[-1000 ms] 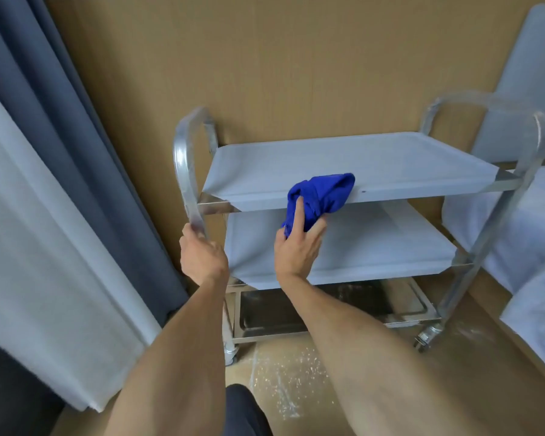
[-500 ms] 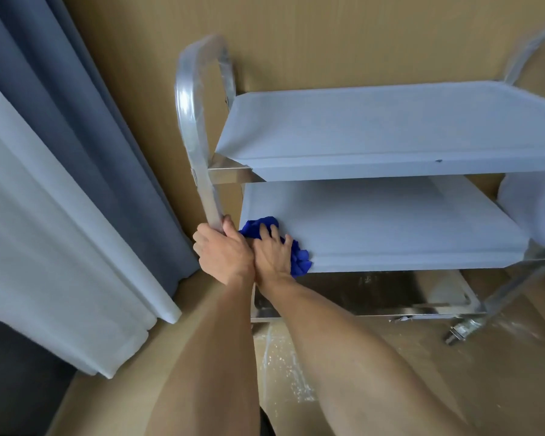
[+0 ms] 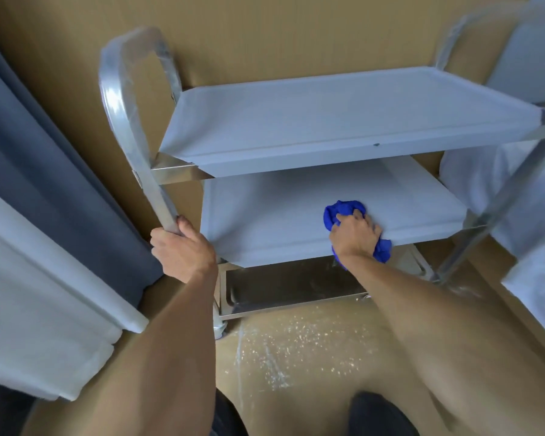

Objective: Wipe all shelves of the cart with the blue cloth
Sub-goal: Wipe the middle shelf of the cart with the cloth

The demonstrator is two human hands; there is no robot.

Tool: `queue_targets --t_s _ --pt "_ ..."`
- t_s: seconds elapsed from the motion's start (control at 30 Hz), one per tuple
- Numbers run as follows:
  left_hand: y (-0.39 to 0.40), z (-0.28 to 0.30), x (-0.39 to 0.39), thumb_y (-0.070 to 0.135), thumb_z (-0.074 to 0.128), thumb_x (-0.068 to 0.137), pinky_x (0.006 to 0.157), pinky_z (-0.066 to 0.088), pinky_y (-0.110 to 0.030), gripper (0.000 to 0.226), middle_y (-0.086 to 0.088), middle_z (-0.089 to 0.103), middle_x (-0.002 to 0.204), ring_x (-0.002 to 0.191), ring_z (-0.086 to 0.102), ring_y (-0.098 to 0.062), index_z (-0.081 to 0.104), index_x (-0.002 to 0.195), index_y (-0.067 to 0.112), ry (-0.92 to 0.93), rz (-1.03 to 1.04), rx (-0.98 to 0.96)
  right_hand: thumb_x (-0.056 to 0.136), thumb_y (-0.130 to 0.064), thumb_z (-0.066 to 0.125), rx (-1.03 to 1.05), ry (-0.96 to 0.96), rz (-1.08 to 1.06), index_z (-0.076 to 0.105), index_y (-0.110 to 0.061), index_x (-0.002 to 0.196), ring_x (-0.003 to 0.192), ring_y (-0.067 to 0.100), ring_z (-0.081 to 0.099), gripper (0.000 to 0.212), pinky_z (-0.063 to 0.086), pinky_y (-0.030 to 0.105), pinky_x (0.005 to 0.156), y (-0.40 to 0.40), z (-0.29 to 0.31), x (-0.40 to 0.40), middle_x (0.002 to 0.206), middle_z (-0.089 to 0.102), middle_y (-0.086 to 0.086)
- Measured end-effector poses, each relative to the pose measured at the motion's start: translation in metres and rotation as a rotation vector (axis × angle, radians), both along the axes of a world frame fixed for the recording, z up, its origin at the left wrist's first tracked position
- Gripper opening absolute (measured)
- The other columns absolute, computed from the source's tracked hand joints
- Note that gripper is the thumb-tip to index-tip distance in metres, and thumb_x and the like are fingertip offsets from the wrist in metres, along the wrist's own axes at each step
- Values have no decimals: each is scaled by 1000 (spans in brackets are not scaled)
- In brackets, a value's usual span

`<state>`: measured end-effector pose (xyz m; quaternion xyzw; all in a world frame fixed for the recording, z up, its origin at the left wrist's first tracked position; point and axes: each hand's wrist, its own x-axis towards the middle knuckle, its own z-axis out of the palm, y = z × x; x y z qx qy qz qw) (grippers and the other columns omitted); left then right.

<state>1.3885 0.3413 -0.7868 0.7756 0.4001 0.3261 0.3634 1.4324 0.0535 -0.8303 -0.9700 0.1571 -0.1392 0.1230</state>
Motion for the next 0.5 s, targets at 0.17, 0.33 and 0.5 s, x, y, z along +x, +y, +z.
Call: queue_targets --t_s 0.17,0.33,0.5 --pt "32 8 -10 63 31 86 70 48 -32 57 1 60 72 65 58 -22 62 80 15 70 -350 120 91 -38 18 86 -15 -132 64 -9 94 99 39 52 55 41 47 90 -47 -2 7 105 61 26" --pt "34 22 -11 54 40 94 66 40 -29 44 0 60 76 59 49 -10 62 87 17 145 -428 52 93 -31 24 17 25 88 62 -12 112 112 34 46 46 37 42 95 85 6 -24 122 59 15" --pt "37 26 -16 62 36 82 69 43 -32 50 0 63 83 77 60 -25 60 95 21 215 -429 -56 81 -29 69 195 -27 581 32 -16 148 147 37 16 77 13 48 121 254 -19 -91 159 17 20"
